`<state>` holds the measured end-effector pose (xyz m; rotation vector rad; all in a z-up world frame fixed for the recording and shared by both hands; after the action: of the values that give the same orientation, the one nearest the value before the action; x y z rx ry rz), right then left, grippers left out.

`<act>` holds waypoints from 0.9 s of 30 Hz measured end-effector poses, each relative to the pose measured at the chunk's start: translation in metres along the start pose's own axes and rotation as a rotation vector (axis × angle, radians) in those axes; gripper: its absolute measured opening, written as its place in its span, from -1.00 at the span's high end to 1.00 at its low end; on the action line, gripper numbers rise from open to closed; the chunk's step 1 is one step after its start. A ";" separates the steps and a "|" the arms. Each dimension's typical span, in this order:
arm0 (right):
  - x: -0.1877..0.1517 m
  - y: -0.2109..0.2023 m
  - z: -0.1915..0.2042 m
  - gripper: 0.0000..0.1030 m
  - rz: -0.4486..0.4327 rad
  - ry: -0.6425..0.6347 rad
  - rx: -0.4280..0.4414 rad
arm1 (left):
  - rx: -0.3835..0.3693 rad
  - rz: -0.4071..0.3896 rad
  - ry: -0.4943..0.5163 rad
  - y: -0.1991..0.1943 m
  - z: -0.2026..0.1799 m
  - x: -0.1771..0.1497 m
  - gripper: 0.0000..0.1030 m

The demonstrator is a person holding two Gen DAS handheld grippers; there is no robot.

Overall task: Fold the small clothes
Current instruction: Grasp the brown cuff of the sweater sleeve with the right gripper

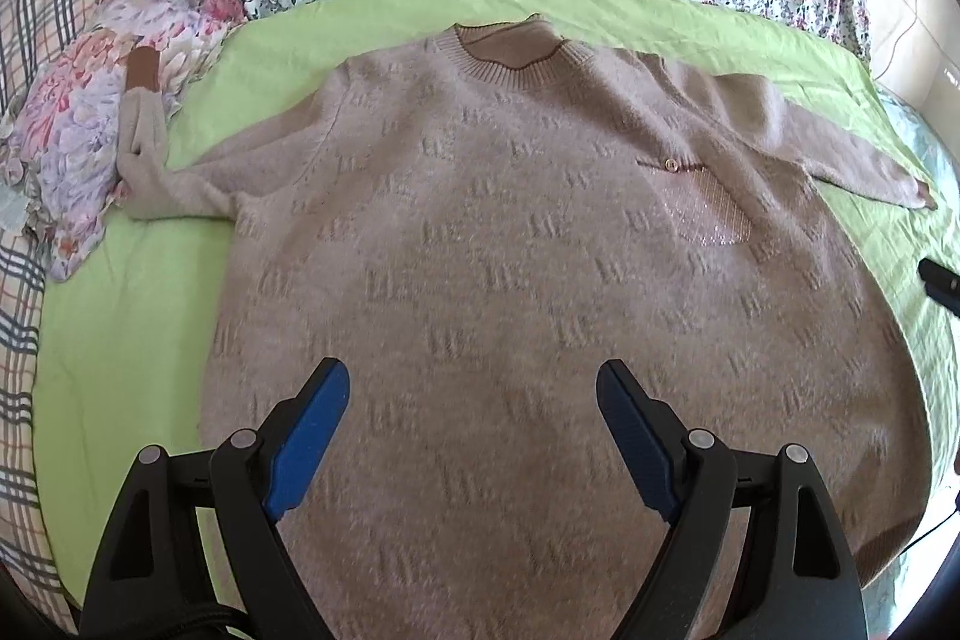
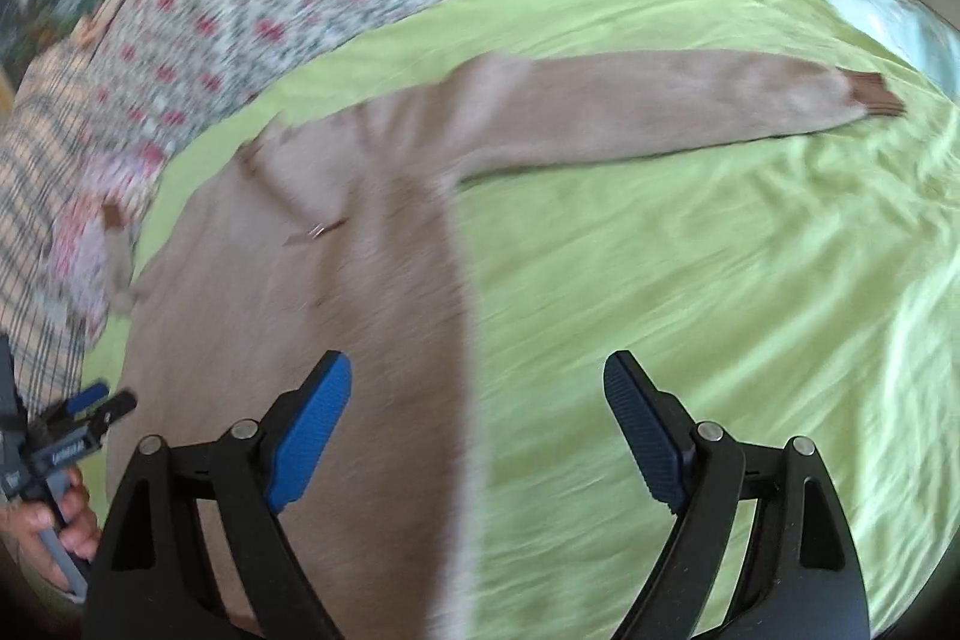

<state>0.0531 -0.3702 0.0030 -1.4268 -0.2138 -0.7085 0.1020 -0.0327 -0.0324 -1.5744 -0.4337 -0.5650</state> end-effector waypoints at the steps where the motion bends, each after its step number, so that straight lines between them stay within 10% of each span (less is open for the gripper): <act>1: 0.008 -0.002 -0.015 -0.68 -0.012 0.020 -0.019 | -0.002 0.001 0.001 0.002 -0.002 0.003 -0.65; 12: 0.081 -0.002 -0.179 -0.66 -0.135 0.250 -0.204 | -0.002 0.035 0.009 0.023 -0.017 0.010 -0.65; 15: 0.092 -0.001 -0.221 -0.27 -0.140 0.336 -0.274 | 0.002 0.052 0.013 0.030 -0.020 0.009 -0.65; 20: 0.103 0.010 -0.285 -0.17 -0.159 0.497 -0.302 | 0.001 0.079 0.012 0.041 -0.025 0.008 -0.65; 22: 0.104 0.013 -0.299 0.34 -0.168 0.539 -0.305 | -0.005 0.087 0.011 0.044 -0.027 0.008 -0.65; 24: 0.110 0.014 -0.300 0.84 -0.178 0.548 -0.265 | -0.012 0.090 0.009 0.046 -0.029 0.008 -0.65; 27: 0.133 0.006 -0.256 0.84 -0.240 0.452 -0.178 | -0.023 0.088 0.010 0.046 -0.031 0.008 -0.65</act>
<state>0.0905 -0.6548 0.0269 -1.3809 0.0344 -1.2515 0.1326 -0.0682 -0.0636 -1.6041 -0.3494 -0.5117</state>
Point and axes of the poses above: each gripper's, at about its wrist camera, not at the fingertips, and y roughly the way its jaws point, z to its left, x to its top, the point moved 6 cm from there along y, roughly the way its jaws point, and after that the axes turned 8 degrees about -y, right-handed, at the moved point
